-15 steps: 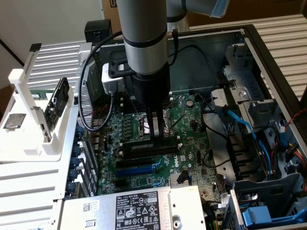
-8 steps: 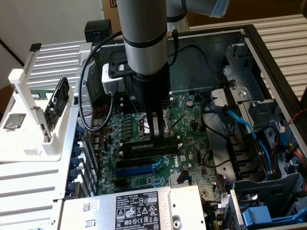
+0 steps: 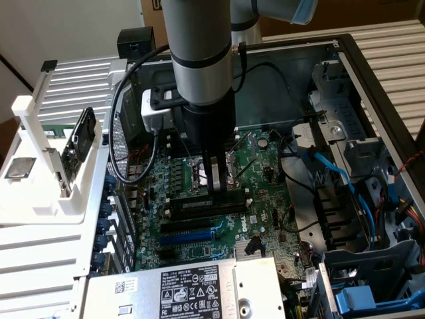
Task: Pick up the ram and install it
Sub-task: 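Insert the ram into the slot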
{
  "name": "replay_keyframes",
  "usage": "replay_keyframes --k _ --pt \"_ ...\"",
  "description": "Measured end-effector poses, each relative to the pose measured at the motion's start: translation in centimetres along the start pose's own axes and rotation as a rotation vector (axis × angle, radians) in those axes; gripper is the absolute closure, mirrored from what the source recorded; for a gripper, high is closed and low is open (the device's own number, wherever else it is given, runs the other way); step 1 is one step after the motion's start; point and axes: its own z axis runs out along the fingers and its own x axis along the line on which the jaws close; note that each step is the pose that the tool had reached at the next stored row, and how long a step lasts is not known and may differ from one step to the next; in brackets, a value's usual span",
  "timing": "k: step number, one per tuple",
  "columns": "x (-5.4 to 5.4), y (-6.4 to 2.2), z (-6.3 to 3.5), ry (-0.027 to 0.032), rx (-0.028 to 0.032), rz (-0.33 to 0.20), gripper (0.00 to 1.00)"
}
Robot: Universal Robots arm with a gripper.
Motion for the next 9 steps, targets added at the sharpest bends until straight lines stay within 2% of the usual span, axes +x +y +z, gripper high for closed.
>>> replay_keyframes --k 9 --pt "0.00 0.01 0.24 0.0000 0.0000 0.000 0.88"
